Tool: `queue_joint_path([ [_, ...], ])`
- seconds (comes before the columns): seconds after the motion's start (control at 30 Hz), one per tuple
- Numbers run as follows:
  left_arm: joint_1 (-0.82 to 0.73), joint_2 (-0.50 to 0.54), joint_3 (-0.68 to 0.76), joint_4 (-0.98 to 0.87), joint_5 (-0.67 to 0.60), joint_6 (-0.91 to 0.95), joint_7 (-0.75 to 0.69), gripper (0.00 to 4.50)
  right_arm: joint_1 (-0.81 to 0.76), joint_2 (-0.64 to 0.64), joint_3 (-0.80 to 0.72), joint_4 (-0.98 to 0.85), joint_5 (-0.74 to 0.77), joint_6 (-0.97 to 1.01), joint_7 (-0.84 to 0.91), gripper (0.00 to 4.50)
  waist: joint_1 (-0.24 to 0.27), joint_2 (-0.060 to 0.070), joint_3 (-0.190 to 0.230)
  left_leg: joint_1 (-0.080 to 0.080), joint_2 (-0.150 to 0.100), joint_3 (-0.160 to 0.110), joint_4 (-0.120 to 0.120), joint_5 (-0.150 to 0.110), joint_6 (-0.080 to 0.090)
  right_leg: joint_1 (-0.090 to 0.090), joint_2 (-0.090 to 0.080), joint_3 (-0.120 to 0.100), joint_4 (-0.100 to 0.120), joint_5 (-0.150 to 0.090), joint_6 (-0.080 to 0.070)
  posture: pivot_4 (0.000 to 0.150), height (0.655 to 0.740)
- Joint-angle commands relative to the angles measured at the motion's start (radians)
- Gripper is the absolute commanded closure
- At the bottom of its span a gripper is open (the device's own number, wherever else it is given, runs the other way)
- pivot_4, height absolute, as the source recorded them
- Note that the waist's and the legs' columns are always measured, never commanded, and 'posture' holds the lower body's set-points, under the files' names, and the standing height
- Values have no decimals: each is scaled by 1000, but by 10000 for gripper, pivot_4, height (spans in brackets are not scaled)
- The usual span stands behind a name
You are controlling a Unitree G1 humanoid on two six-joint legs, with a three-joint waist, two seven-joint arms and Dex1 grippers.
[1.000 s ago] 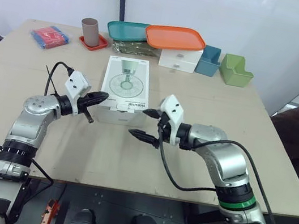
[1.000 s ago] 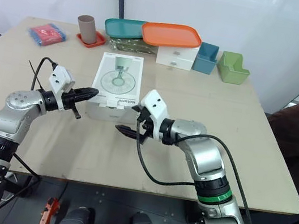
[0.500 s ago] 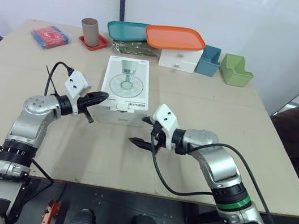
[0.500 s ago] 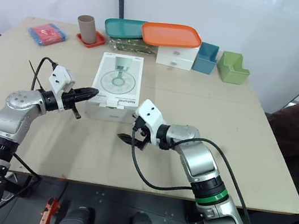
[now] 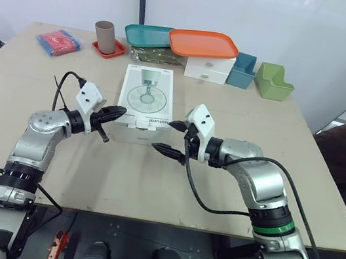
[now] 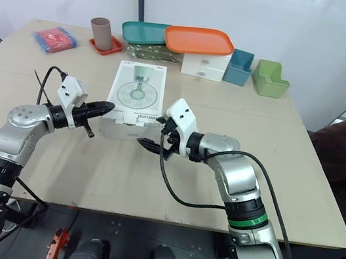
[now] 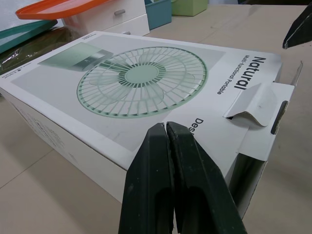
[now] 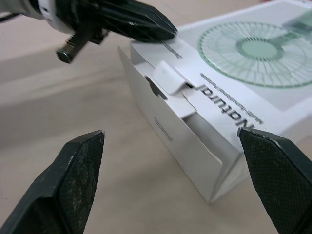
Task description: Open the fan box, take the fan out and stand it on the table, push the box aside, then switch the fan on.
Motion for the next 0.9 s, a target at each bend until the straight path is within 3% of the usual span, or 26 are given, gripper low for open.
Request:
queue_joint_path([
  [0.03, 16, 3, -14, 13, 18, 19, -6, 43653, -4, -12, 18, -1, -27, -31, 1, 0, 0, 0, 0, 0, 0, 0, 0, 0, 0, 0, 0, 0, 0, 0, 0, 1500, 7400],
  [0.9, -10, 6, -15, 47, 34, 6, -9, 43653, 159, -73, 112, -90, -46, -75, 107, 0, 1, 0, 0, 0, 0, 0, 0, 0, 0, 1, 0, 0, 0, 0, 0, 1500, 7400],
])
